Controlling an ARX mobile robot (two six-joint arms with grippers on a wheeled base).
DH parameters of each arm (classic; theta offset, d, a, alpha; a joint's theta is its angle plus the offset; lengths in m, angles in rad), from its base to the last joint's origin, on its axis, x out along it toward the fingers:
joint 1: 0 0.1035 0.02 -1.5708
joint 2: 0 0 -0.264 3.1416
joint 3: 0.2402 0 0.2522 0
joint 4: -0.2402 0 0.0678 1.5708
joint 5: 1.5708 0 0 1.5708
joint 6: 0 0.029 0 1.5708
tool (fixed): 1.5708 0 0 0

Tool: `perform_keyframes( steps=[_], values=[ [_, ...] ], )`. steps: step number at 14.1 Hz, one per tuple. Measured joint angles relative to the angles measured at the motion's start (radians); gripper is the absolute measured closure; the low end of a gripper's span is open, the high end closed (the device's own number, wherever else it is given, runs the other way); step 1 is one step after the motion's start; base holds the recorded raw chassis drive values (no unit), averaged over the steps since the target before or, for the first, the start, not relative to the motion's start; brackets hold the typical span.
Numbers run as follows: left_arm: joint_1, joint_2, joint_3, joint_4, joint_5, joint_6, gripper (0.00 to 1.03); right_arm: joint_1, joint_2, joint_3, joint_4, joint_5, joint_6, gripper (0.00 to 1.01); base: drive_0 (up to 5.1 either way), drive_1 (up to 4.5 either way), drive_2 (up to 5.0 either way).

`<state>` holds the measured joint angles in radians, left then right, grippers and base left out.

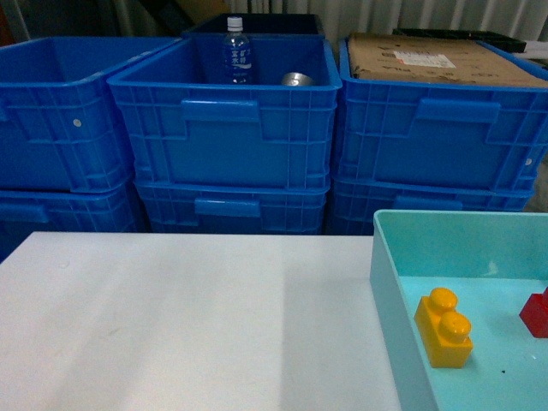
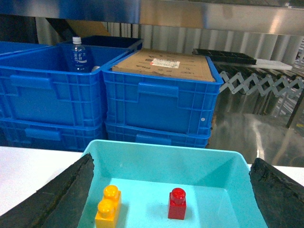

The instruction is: Pick red block from blue box to shelf

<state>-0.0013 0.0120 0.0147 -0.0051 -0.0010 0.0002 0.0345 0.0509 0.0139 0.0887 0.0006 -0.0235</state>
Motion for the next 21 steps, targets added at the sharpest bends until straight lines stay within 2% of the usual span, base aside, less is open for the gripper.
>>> perform_keyframes(
  steps=[1, 3, 6, 7, 10, 12, 14, 15, 16, 18, 19, 21],
  values=[
    [0.000, 0.000, 0.000, 0.000, 0.000, 0.000, 0.05, 0.008, 0.068, 0.000, 0.066, 0.010, -0.006, 0.03, 0.0, 0.00, 0.0],
    [0.000, 0.000, 0.000, 0.000, 0.000, 0.000, 0.05, 0.019, 0.284, 0.002, 0.268, 0.006, -0.023, 0.03, 0.0, 0.00, 0.0],
    [0.000, 0.000, 0.000, 0.000, 0.000, 0.000, 0.05, -0.006, 0.665, 0.073, 0.537, -0.030, -0.047, 0.03, 0.0, 0.00, 0.0],
    [0.000, 0.000, 0.000, 0.000, 0.000, 0.000, 0.05, -0.032, 0.763, 0.104, 0.576, -0.053, -0.046, 0.03, 0.0, 0.00, 0.0],
    [0.000, 0.000, 0.000, 0.000, 0.000, 0.000, 0.05, -0.090, 1.014, 0.172, 0.676, -0.053, -0.045, 0.03, 0.0, 0.00, 0.0],
    [0.000, 0.000, 0.000, 0.000, 0.000, 0.000, 0.05, -0.096, 1.123, 0.205, 0.714, -0.053, -0.047, 0.03, 0.0, 0.00, 0.0],
    [0.000, 0.000, 0.000, 0.000, 0.000, 0.000, 0.05, -0.085, 1.220, 0.253, 0.695, -0.053, -0.043, 0.03, 0.0, 0.00, 0.0],
    [0.000, 0.000, 0.000, 0.000, 0.000, 0.000, 0.05, -0.071, 1.276, 0.289, 0.677, -0.047, -0.029, 0.03, 0.0, 0.00, 0.0],
    [0.000, 0.000, 0.000, 0.000, 0.000, 0.000, 0.05, -0.049, 1.336, 0.323, 0.694, -0.022, -0.029, 0.03, 0.0, 0.00, 0.0],
    [0.000, 0.000, 0.000, 0.000, 0.000, 0.000, 0.05, -0.011, 1.439, 0.376, 0.684, -0.003, -0.028, 0.03, 0.0, 0.00, 0.0],
    [0.000, 0.000, 0.000, 0.000, 0.000, 0.000, 0.05, 0.017, 1.497, 0.395, 0.687, 0.030, -0.031, 0.03, 0.0, 0.00, 0.0],
    [0.000, 0.000, 0.000, 0.000, 0.000, 0.000, 0.05, 0.079, 1.591, 0.443, 0.682, 0.068, -0.049, 0.03, 0.0, 0.00, 0.0]
  ],
)
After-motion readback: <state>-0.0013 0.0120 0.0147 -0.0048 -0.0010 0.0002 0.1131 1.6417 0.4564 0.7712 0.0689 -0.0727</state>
